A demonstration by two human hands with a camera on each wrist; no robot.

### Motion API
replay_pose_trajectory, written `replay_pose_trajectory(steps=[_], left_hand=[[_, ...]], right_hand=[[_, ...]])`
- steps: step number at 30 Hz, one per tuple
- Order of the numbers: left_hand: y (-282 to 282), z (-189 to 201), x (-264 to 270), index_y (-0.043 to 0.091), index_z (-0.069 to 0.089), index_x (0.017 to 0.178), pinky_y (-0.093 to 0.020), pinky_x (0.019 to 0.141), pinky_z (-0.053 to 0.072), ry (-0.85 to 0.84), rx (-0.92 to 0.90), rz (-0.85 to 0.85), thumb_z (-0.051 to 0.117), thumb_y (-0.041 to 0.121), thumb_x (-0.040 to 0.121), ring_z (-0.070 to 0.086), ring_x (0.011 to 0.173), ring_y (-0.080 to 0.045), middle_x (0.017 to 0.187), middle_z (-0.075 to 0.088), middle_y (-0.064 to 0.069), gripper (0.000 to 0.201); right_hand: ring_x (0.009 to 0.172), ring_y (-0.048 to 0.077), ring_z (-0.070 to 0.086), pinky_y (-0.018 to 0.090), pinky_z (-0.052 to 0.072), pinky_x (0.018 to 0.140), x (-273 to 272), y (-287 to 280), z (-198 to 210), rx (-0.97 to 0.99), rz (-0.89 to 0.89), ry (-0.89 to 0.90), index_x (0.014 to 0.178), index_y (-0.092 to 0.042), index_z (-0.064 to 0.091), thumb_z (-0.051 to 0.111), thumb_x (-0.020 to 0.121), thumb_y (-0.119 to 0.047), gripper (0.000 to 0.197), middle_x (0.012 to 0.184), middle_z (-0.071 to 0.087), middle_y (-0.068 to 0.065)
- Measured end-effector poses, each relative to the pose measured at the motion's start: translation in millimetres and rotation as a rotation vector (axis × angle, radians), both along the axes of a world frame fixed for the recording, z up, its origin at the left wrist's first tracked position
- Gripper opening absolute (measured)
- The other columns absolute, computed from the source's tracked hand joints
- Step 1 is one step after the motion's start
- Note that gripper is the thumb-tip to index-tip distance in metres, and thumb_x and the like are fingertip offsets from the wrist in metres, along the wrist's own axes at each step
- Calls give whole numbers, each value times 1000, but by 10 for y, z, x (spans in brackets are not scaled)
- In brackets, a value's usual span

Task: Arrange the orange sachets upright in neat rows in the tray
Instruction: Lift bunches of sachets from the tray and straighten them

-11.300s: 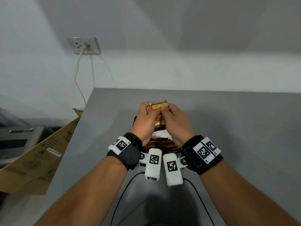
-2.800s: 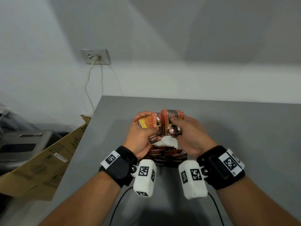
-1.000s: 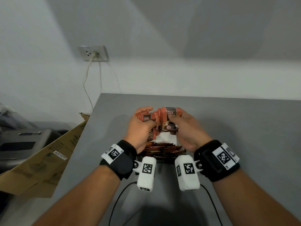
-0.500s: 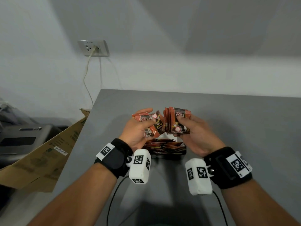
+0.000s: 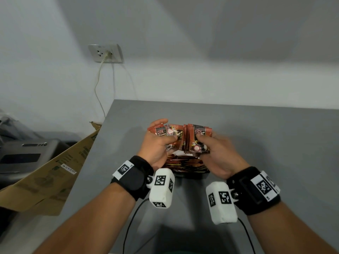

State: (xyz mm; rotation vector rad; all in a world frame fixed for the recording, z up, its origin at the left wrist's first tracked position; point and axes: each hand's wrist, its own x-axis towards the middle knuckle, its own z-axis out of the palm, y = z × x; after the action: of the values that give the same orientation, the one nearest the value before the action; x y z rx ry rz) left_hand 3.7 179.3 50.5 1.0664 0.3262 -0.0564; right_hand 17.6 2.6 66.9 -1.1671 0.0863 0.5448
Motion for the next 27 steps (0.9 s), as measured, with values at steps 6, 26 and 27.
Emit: replay_pose_trajectory(steps=[6, 26, 27], left_hand=[[25, 100, -3, 12, 61, 117, -48, 83, 53, -31, 153, -161, 63, -11, 73, 65, 90, -31, 105, 66, -23, 50], [31, 77, -52, 6, 59, 126, -56, 82, 57, 70, -250, -105, 34, -4, 91, 66, 99, -40, 112, 67, -24, 45], [40, 76, -54, 3, 57, 129, -57, 84, 57, 62, -237, -108, 37, -6, 93, 67, 99, -39, 113, 68, -25, 42]], right_hand=[[92, 25, 70, 42, 53, 84, 123, -38, 116, -270, 108, -148, 119, -11, 64, 56, 100, -11, 21, 106, 75, 11], [90, 24, 72, 33, 56, 76, 56, 16, 63, -3, -115, -29, 121, 2, 63, 46, 103, -7, 27, 103, 75, 17], [88, 22, 73, 30, 55, 71, 70, -37, 68, 26, -126, -23, 121, 2, 63, 45, 103, -7, 27, 101, 75, 15]])
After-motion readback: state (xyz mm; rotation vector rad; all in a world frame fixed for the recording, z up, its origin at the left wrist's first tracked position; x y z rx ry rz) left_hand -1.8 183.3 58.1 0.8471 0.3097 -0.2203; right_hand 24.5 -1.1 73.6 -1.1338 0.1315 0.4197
